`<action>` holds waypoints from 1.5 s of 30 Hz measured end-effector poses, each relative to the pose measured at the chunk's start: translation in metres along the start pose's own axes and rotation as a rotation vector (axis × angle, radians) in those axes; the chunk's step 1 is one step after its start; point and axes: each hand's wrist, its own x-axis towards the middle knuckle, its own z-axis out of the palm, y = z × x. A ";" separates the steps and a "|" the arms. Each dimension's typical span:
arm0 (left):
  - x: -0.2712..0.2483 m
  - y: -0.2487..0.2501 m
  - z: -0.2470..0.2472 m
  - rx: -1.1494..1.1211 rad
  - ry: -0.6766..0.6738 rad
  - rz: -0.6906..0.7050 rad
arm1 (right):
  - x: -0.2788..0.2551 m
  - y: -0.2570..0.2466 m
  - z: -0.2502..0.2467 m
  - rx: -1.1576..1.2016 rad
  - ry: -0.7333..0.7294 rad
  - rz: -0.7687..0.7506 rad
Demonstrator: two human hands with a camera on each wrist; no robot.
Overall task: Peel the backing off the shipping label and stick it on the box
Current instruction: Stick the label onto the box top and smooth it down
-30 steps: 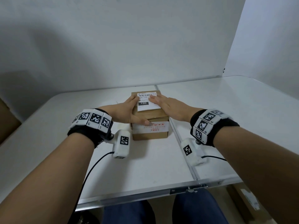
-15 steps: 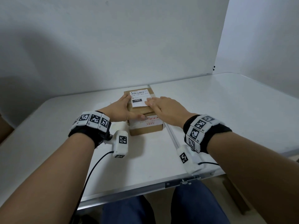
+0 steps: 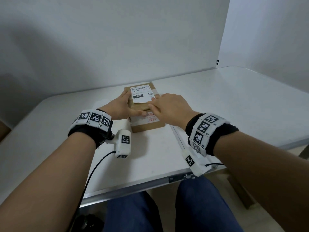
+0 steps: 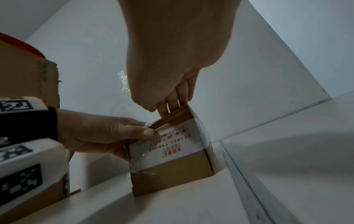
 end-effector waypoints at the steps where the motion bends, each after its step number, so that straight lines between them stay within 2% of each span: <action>1: 0.000 0.001 0.000 -0.002 0.000 0.002 | -0.001 0.001 -0.002 0.016 -0.005 0.010; 3: 0.000 0.002 -0.001 -0.031 -0.021 0.000 | 0.000 0.006 -0.006 0.102 -0.007 0.045; 7: 0.002 0.001 -0.001 -0.066 -0.043 0.004 | 0.018 0.017 -0.006 0.481 0.153 0.196; 8: 0.003 0.001 -0.001 -0.066 -0.041 0.011 | 0.025 0.017 -0.005 0.531 0.145 0.199; 12: 0.002 0.000 -0.002 0.005 -0.029 0.043 | 0.049 0.010 0.007 0.439 -0.252 0.031; 16: 0.004 -0.003 -0.004 0.060 -0.062 0.050 | 0.058 0.012 0.013 0.335 -0.405 0.010; 20: 0.005 -0.004 -0.003 0.093 -0.061 -0.023 | 0.056 0.003 0.016 0.219 -0.336 -0.059; 25: -0.001 -0.002 0.001 0.072 -0.051 -0.097 | 0.050 -0.011 0.020 0.265 -0.300 -0.086; 34: 0.002 -0.003 -0.003 0.130 -0.055 -0.080 | 0.032 -0.023 0.011 0.309 -0.277 -0.090; 45: -0.010 0.007 -0.002 0.032 -0.041 -0.001 | 0.018 -0.018 0.004 0.354 -0.223 -0.003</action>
